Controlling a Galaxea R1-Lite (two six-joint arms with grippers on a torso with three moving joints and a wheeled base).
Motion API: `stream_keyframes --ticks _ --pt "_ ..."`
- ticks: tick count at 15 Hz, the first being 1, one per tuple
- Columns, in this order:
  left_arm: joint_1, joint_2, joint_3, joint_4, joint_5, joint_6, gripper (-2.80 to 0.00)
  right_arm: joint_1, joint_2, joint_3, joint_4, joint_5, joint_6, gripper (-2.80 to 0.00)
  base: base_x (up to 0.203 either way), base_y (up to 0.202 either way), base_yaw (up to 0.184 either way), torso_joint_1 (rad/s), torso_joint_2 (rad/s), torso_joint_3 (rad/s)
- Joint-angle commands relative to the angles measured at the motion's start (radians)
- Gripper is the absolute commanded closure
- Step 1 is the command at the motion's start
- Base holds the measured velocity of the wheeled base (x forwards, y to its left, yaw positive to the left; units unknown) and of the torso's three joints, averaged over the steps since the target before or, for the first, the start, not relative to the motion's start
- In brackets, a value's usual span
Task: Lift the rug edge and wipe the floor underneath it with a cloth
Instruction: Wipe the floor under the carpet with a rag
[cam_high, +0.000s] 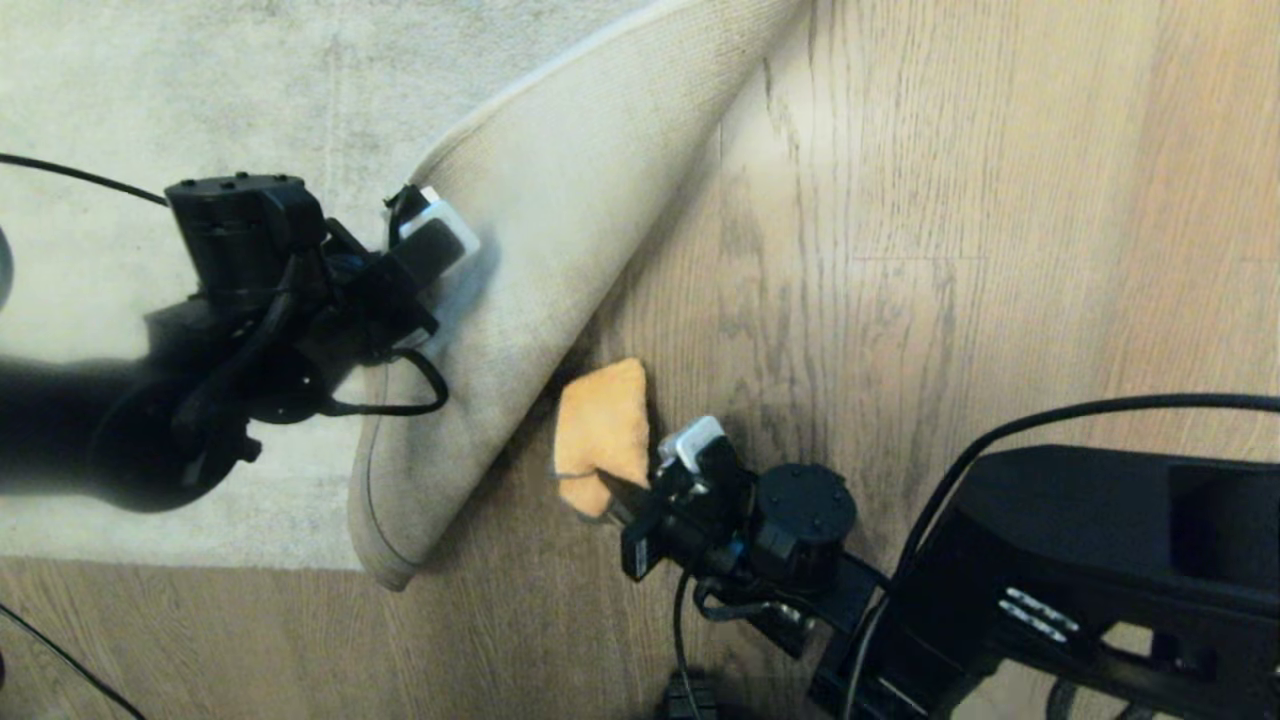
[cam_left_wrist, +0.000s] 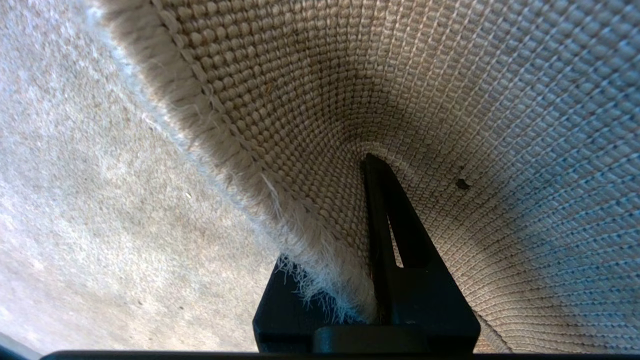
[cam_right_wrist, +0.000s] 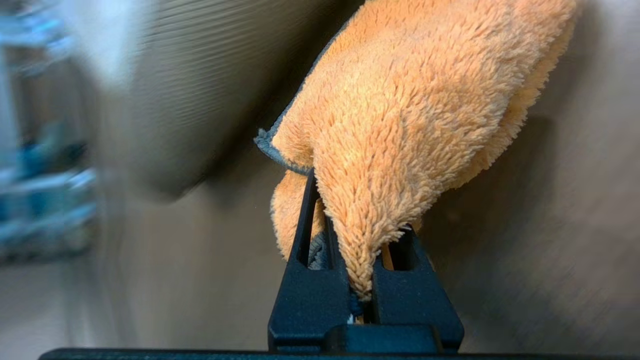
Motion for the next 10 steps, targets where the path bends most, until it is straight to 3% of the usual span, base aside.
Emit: stream_keyframes --ticks 1,5,10 --pt "0.000 0.001 0.000 -0.003 0.003 0.003 0.00 -0.061 -0.007 -0.029 -0.035 -0.003 0.000 0.00 0.000 0.000 0.000 0.000 0.00 0.000" --pt "0.000 0.001 0.000 -0.003 0.014 0.000 0.00 -0.184 -0.127 -0.029 0.002 -0.002 -0.002 0.00 0.000 0.000 0.000 0.000 0.00 0.000" --pt "0.000 -0.001 0.000 -0.003 0.014 0.001 0.00 -0.328 -0.324 -0.024 0.141 0.012 -0.001 0.00 0.000 0.000 0.000 0.000 0.00 0.000"
